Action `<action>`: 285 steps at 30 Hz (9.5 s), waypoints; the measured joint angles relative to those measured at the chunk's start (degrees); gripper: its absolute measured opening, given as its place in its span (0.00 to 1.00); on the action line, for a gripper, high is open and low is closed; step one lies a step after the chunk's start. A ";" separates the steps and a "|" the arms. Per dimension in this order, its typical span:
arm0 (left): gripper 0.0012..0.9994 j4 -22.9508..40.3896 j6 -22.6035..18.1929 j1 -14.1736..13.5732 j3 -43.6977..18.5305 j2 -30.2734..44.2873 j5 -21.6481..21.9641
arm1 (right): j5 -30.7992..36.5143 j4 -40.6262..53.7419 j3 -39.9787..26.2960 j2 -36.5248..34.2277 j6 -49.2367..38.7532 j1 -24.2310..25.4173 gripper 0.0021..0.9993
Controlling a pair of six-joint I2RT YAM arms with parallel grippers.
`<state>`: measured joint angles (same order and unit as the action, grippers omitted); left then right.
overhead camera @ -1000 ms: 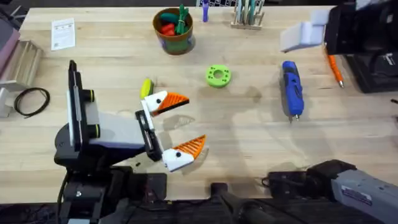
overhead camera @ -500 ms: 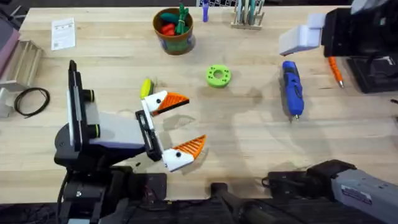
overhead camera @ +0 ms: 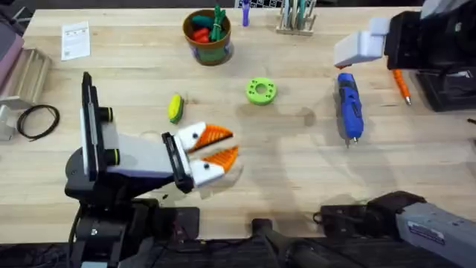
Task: Pick up the gripper from the table and insert it into the empty holder that is missing its gripper. Then pick up a screw, insert it into the mounting hole, and use the screwdriver to tighten it. Finally, clean up the table by picking up the vegetable and placing it into the bucket.
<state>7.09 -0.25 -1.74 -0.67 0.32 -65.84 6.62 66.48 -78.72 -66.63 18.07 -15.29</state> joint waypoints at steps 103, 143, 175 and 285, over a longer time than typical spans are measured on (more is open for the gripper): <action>0.01 0.00 -0.35 0.00 0.00 0.00 0.02 | -0.51 -19.56 10.32 -29.96 -16.75 17.77 0.02; 0.01 0.00 -0.36 0.00 0.00 0.00 -0.15 | -30.94 -87.73 14.68 -3.89 3.06 -3.88 0.02; 0.01 0.00 -0.35 0.00 0.00 0.00 -0.17 | -61.87 -153.51 27.04 -26.41 29.77 -13.14 0.02; 0.01 0.02 -0.37 0.00 0.00 0.00 -0.17 | -77.44 -152.23 27.04 -26.89 14.86 -25.09 0.02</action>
<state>7.11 -0.62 -1.74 -0.67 0.32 -66.02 -70.82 -85.75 -51.68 -93.51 32.93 -40.38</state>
